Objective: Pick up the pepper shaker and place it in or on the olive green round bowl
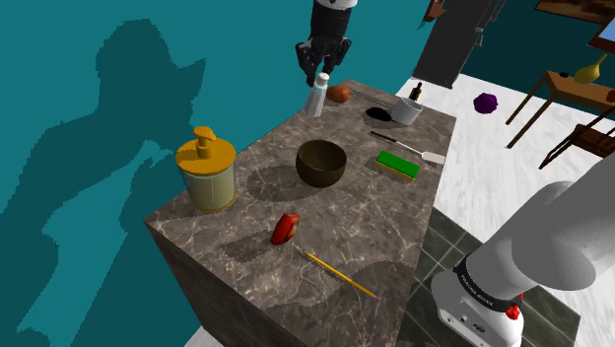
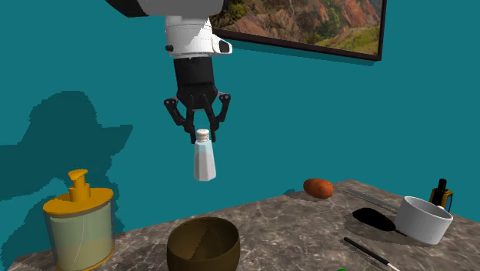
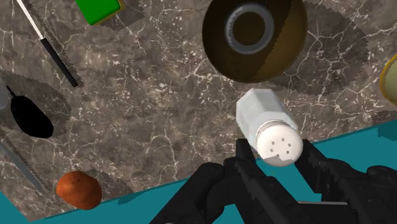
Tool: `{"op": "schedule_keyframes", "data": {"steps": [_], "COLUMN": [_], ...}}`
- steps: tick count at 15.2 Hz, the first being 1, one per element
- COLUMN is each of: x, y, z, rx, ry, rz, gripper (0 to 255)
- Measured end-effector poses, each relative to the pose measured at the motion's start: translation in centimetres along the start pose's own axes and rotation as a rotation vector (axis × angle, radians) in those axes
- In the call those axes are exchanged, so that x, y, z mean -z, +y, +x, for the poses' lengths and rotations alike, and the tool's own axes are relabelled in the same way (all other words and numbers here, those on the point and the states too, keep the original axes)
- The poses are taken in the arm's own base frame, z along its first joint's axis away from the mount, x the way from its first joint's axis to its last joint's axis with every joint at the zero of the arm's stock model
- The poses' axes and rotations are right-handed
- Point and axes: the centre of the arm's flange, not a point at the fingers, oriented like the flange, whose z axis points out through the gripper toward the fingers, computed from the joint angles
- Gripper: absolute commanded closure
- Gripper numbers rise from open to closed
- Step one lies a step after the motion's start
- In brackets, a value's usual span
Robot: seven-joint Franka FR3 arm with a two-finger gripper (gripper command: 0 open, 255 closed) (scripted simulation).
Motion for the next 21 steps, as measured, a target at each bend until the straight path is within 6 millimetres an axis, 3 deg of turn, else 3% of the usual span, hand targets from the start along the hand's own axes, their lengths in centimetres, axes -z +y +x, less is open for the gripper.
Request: {"op": "schedule_keyframes", "data": {"steps": [3,5,21], "x": [1.0,1.2,-6.7], "y": [0.4,0.6,-0.2], "z": [-3.8,-5.2,-7.1], "rx": [-0.001,0.0,-0.001], "ry": [0.0,0.001,0.0], "rz": [0.0,0.0,0.0], "gripper": [255,255,255]}}
